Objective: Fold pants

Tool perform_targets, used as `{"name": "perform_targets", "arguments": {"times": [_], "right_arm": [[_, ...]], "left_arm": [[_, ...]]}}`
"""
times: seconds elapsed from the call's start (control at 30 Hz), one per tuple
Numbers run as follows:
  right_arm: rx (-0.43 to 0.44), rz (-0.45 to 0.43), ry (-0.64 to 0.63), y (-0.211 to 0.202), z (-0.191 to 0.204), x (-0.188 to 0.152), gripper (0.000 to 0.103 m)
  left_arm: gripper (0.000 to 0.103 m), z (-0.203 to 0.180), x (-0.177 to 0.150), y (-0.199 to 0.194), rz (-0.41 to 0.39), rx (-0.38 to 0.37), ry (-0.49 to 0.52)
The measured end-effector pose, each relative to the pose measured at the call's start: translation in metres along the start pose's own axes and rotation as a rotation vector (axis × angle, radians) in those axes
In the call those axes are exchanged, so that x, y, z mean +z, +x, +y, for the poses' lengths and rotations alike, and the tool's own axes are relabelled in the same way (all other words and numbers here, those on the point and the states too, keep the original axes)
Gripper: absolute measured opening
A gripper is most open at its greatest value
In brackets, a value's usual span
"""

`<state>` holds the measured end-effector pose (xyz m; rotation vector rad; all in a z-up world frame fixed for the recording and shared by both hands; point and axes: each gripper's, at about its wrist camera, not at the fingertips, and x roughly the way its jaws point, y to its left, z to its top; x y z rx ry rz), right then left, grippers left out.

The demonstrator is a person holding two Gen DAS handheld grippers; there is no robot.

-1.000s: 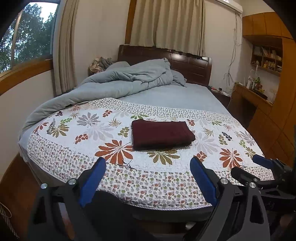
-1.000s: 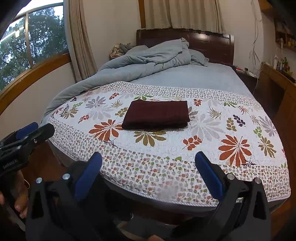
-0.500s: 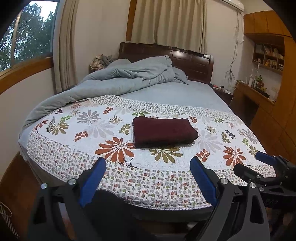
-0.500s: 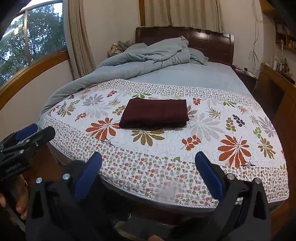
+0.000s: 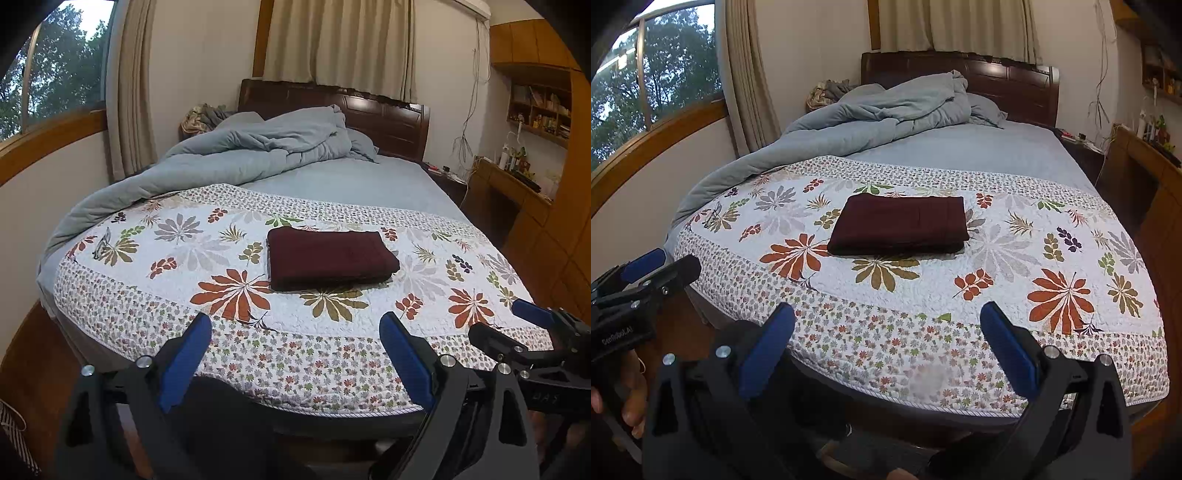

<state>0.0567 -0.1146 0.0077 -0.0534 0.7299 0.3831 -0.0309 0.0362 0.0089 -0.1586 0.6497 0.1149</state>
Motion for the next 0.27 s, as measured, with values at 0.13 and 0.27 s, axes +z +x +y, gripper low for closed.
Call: {"name": "perform_targets", "arguments": {"times": [0.13, 0.27], "right_arm": [[-0.001, -0.004, -0.003, -0.0023, 0.0006, -0.0004, 0.100], [-0.003, -0.007, -0.005, -0.0041, 0.0008, -0.0010, 0.100]], "left_arm": [[0.093, 0.0007, 0.0004, -0.0030, 0.002, -0.010, -0.008], [0.093, -0.0003, 0.0006, -0.0065, -0.004, -0.010, -0.006]]}}
